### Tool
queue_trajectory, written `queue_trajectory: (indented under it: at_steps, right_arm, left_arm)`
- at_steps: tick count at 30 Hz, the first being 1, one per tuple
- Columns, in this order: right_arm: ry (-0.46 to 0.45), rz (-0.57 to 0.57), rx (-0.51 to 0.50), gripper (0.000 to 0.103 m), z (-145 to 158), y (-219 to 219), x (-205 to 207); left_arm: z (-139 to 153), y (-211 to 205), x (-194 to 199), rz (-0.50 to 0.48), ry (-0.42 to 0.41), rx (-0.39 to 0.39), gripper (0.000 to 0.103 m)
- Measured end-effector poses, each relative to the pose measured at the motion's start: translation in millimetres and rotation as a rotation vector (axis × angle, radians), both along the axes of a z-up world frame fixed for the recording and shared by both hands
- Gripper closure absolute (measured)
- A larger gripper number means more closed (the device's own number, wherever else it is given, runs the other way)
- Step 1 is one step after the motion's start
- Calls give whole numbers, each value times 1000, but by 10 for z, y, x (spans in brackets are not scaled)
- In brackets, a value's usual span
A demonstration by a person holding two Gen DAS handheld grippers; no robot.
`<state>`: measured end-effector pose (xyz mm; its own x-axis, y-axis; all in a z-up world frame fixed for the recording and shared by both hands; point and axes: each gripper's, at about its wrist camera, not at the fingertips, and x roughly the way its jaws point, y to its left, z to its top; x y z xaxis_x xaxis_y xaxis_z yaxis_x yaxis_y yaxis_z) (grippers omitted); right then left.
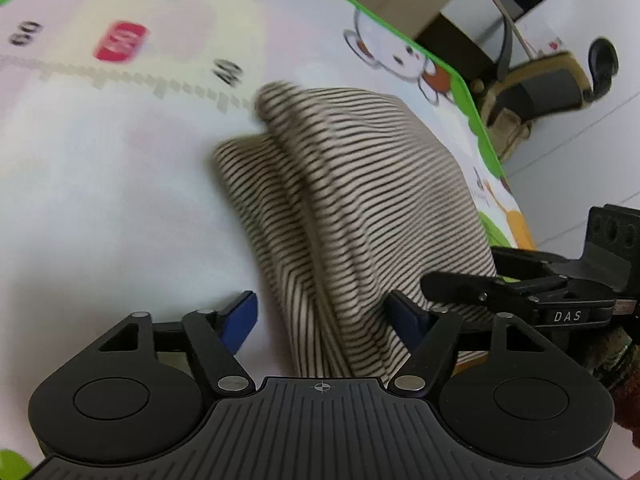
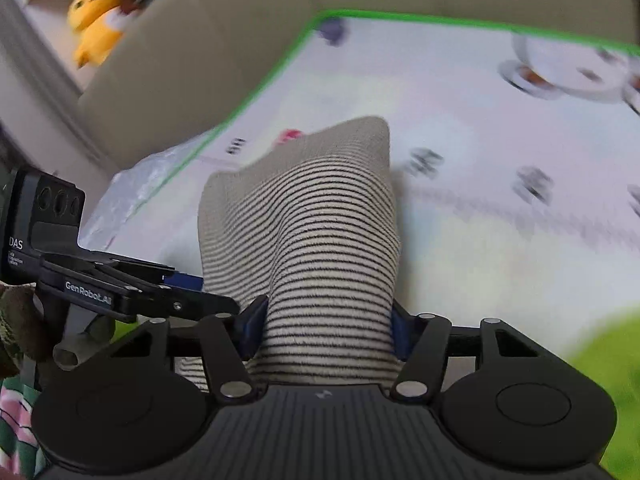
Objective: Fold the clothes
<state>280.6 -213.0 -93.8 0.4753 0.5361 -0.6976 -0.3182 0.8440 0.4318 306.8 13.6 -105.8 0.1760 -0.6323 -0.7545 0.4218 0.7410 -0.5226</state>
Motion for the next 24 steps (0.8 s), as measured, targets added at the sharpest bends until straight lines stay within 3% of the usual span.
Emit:
queue_trajectory:
  at_steps: [3,8,12,21,24]
  right_arm:
    - [-22,69,9,44,38,439,263]
    - [-12,142,-56,42,-80,1139,625]
    - [21,125,-65,40,-114,1262,716]
    - [-41,150,-152,38,-27,1359,498]
    - [-87,132,-197,36,-25,1427,423]
  left_arm:
    - [103,276,88,61,-67,25,36]
    - [171,758,267,204,-155,85,36]
    - [131,990,365,282,-189,115,36]
    - [105,1101,356,252,-222,102,33]
    - [179,1213,321,288,-220,78,40]
